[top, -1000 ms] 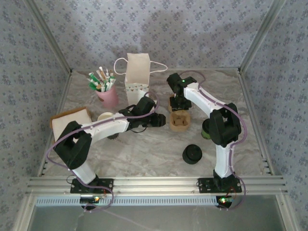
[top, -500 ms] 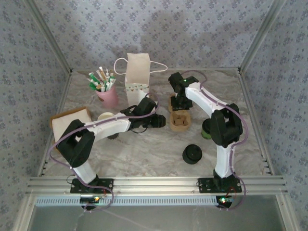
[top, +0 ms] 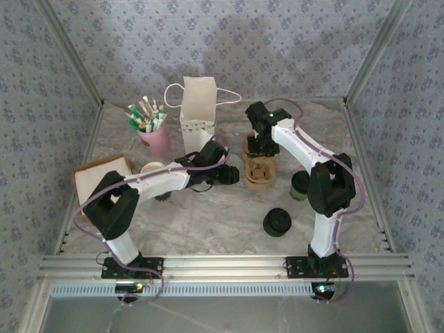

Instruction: Pack the takeout coffee

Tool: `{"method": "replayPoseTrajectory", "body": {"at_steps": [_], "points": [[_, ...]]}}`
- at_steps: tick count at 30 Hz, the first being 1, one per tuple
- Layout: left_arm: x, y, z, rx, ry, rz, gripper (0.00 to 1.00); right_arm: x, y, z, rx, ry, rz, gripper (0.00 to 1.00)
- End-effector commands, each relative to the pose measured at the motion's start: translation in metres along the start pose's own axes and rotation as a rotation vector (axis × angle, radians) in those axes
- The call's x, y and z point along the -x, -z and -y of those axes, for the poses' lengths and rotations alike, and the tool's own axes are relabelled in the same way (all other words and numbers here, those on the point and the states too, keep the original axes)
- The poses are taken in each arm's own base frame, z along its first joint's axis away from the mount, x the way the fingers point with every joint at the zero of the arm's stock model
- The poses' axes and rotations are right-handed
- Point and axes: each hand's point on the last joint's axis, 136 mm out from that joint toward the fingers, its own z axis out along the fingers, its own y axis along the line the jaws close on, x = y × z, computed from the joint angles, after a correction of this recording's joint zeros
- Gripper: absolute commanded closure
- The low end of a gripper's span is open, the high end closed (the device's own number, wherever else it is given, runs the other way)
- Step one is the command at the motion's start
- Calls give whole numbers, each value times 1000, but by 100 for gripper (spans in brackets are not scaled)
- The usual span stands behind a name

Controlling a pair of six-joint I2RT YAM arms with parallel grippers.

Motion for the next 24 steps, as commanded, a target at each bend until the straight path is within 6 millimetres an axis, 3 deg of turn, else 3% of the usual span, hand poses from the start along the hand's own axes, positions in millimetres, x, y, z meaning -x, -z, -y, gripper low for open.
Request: {"method": "replayPoseTrajectory", "body": {"at_steps": [1, 5, 8, 13, 18, 24], "points": [[21, 24, 25, -43, -30, 71, 53, 2, 29, 4, 28, -7, 58, 63], [23, 48, 36, -26, -65, 104, 47, 2, 51, 6, 47, -13, 105, 63], [24, 71, 44, -9, -85, 130, 36, 0, 70, 9, 70, -19, 144, 63], [33, 126, 52, 36, -125, 196, 17, -9, 103, 15, 123, -34, 218, 63], [53, 185, 41, 164, -169, 260, 2, -22, 124, 21, 172, -47, 262, 63], [97, 244, 16, 296, -146, 313, 1, -37, 136, 27, 221, -64, 288, 63]]}}
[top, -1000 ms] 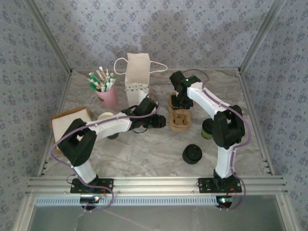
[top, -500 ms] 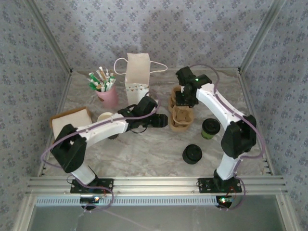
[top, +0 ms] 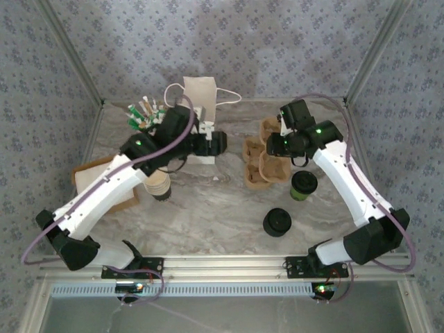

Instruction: Pack the takeout coffee

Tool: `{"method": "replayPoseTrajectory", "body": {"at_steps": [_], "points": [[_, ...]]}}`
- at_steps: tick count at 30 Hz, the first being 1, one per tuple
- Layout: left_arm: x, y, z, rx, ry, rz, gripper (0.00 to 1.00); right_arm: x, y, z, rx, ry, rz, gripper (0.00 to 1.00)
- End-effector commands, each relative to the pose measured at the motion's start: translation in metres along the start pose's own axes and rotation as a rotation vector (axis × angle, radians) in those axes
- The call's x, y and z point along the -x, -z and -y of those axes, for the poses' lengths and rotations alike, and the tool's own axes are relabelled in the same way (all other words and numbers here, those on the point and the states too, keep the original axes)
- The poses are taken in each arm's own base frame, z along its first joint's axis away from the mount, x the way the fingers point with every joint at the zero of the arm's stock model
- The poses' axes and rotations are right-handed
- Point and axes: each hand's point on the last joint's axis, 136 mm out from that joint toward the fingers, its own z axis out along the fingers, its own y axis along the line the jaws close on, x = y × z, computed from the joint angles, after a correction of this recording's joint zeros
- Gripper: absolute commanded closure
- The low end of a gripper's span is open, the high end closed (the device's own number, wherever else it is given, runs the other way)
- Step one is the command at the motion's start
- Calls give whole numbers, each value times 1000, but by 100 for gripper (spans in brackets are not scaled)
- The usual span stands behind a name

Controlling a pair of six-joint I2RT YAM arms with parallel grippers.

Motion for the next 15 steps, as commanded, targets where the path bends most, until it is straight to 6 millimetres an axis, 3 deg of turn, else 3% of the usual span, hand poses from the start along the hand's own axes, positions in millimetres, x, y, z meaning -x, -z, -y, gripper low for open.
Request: {"method": "replayPoseTrajectory", "body": {"at_steps": [1, 8, 15], "points": [[9, 18, -41, 158, -41, -55, 1, -6, 9, -2, 45, -6, 8, 63], [56, 14, -81, 280, -14, -77, 3, -10, 20, -1, 80, -18, 30, 63], [74, -18, -110, 353, 13, -145, 30, -11, 27, -2, 105, -25, 44, 63]]}}
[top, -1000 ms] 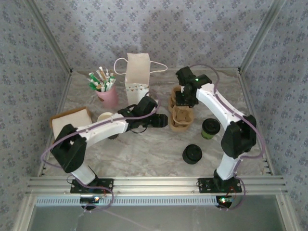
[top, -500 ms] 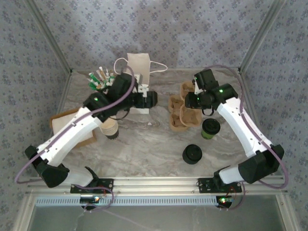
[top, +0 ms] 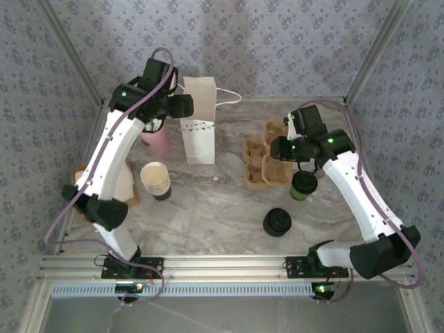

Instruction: Pack the takeout coffee

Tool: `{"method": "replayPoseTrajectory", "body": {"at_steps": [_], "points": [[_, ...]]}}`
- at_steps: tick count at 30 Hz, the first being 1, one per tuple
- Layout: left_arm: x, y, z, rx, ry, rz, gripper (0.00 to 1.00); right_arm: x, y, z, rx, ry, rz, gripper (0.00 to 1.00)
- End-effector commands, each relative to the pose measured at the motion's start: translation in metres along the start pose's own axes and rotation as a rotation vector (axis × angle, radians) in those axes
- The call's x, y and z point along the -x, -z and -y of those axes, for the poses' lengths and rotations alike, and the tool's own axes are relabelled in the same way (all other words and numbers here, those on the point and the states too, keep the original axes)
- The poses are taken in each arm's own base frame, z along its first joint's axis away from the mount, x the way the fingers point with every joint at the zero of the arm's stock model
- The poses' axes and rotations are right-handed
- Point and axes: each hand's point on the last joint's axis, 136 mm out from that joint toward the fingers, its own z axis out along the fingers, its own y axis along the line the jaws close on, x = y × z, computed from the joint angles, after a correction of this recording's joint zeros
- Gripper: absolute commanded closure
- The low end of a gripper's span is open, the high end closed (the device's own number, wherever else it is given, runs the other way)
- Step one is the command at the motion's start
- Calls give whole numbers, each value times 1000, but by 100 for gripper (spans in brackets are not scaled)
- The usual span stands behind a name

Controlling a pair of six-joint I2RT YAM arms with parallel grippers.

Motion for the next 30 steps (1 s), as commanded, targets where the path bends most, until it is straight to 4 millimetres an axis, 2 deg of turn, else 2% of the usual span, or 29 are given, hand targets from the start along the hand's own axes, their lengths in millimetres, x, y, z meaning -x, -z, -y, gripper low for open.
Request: {"method": "replayPoseTrajectory", "body": {"at_steps": [1, 8, 13, 20, 24, 30], "points": [[-7, -8, -9, 44, -32, -79, 33, -2, 6, -3, 29, -4, 8, 63], [-8, -38, -8, 64, -36, -145, 52, -3, 9, -3, 40, -11, 15, 63], [-9, -48, -12, 74, -15, -163, 67, -2, 10, -5, 50, -14, 19, 63], [-13, -61, -12, 63, -1, -189, 69, -2, 14, -6, 58, -15, 26, 63], [-16, -68, -11, 58, 2, -209, 76, -3, 16, -6, 59, -15, 25, 63], [-17, -67, -9, 44, 14, -214, 99, -3, 20, -5, 62, -14, 32, 63]]}}
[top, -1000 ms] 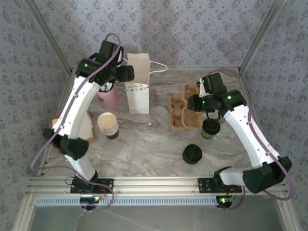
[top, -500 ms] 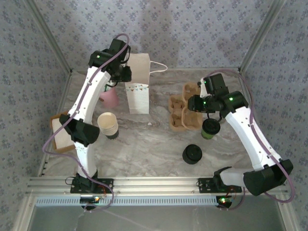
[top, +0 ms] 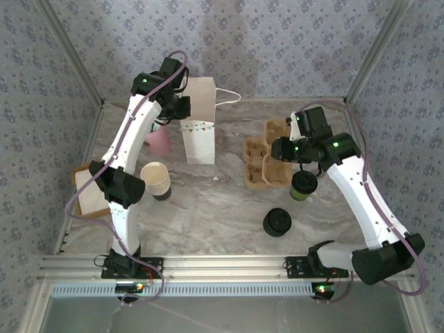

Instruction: Pack the takeout coffee

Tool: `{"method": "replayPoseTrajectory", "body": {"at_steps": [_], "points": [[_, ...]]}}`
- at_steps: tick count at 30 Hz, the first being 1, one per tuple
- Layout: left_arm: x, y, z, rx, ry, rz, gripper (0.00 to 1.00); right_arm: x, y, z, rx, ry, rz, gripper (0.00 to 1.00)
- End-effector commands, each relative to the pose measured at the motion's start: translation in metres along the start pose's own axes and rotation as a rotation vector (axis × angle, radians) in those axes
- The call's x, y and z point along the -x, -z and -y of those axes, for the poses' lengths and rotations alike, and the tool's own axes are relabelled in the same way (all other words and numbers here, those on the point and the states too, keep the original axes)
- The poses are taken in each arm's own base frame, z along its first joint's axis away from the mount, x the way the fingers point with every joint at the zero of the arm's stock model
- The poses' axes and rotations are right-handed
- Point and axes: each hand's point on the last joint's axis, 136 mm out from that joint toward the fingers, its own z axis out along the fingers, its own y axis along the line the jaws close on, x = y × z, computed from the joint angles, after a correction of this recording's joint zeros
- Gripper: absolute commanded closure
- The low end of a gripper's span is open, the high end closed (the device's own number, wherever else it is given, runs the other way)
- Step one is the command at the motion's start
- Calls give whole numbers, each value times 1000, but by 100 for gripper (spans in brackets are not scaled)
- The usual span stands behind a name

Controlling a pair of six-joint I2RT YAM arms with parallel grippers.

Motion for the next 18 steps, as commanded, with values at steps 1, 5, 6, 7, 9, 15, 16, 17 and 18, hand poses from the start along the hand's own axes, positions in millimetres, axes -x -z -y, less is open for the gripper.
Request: {"method": "replayPoseTrajectory", "body": {"at_steps": [1, 5, 6, 7, 9, 15, 16, 17, 18], "points": [[-1, 9, 3, -28, 18, -4, 100, -1, 9, 0, 15, -10, 9, 63], [-8, 26, 9, -33, 3, -4, 100, 1, 14, -2, 26, -10, 19, 63], [-11, 31, 10, -30, -1, -6, 100, 1, 16, -3, 29, -7, 23, 63], [-15, 36, 12, -23, -7, -6, 100, 2, 17, -4, 33, -6, 28, 63], [-24, 47, 17, -11, -21, -7, 100, 3, 20, -5, 39, -8, 34, 63], [-54, 74, 27, 19, -29, 2, 100, 2, 26, -8, 59, -9, 45, 63], [-60, 78, 28, 23, -29, 8, 100, 1, 28, -8, 62, -8, 50, 63], [-66, 83, 30, 21, -26, 14, 100, 0, 30, -9, 65, -7, 51, 63], [-70, 87, 31, 16, -21, 20, 100, 0, 32, -9, 65, -7, 53, 63]]}}
